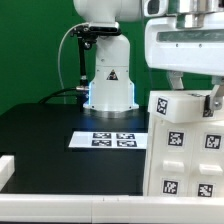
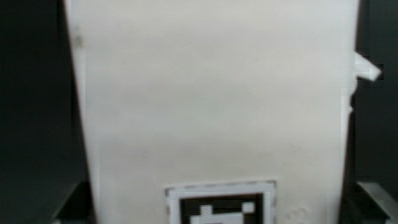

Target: Assemble cabinet

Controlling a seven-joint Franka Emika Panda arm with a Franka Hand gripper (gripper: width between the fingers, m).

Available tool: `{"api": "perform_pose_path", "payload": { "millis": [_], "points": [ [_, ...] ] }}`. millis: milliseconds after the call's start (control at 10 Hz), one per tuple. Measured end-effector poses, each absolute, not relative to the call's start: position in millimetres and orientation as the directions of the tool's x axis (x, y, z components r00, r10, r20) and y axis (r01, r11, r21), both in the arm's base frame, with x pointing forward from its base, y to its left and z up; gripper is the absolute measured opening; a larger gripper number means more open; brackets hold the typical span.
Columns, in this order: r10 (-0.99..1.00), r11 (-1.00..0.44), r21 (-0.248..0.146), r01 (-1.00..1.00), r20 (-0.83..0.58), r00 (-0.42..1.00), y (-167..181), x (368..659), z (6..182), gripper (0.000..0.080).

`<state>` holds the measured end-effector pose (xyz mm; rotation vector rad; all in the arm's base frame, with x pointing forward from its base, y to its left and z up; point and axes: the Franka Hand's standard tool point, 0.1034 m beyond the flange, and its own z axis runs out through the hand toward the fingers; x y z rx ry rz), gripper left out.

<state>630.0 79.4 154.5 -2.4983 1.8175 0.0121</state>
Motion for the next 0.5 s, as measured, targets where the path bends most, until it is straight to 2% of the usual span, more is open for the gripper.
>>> {"api": "perform_pose_path", "payload": {
  "millis": [200, 500],
  "points": [
    [-0.998, -0.022, -0.042, -0.999, -0.053, 0.025, 79.9, 633.4, 155.1, 0.0557],
    [-0.988, 0.144, -0.052, -0.988, -0.060, -0.141, 81.4, 635.7, 155.2, 0.0557]
  ]
}}
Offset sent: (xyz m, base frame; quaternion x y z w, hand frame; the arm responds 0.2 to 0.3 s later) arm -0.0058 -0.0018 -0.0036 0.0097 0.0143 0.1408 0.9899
